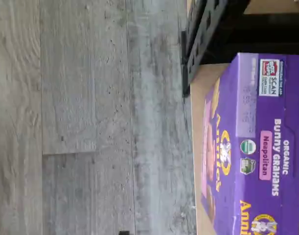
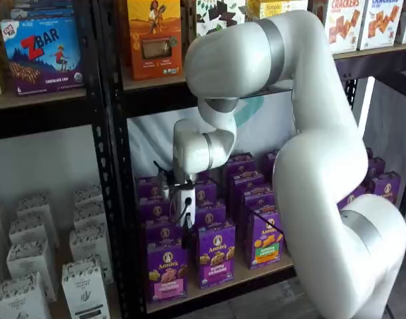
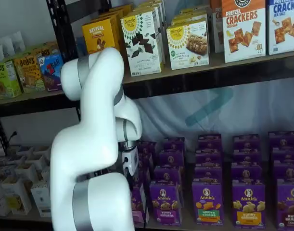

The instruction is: Pick up the purple box with a pink patch in the middle, on the bottom shelf, the first box from the left

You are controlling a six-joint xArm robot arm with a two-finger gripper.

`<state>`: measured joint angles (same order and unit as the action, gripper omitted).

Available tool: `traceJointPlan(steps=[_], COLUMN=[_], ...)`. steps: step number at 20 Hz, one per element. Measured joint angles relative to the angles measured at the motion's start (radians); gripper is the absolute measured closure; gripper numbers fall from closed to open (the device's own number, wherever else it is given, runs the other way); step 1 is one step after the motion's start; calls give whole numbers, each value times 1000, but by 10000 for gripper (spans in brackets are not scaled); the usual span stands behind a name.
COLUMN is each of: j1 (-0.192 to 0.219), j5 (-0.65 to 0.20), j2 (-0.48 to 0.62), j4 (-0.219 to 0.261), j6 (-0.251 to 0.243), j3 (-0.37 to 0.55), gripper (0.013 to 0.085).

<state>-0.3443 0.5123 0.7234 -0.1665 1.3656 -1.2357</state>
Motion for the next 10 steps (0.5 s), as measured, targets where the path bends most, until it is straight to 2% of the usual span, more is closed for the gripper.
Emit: traceJointPlan(steps=[3,5,10], j1=[-6,-7,-13], j5=[-77,-80,-69], j2=[11,27,77], j4=[-65,-74,-61], j6=[55,61,45], j3=[14,-1,-52], gripper=[130,130,130])
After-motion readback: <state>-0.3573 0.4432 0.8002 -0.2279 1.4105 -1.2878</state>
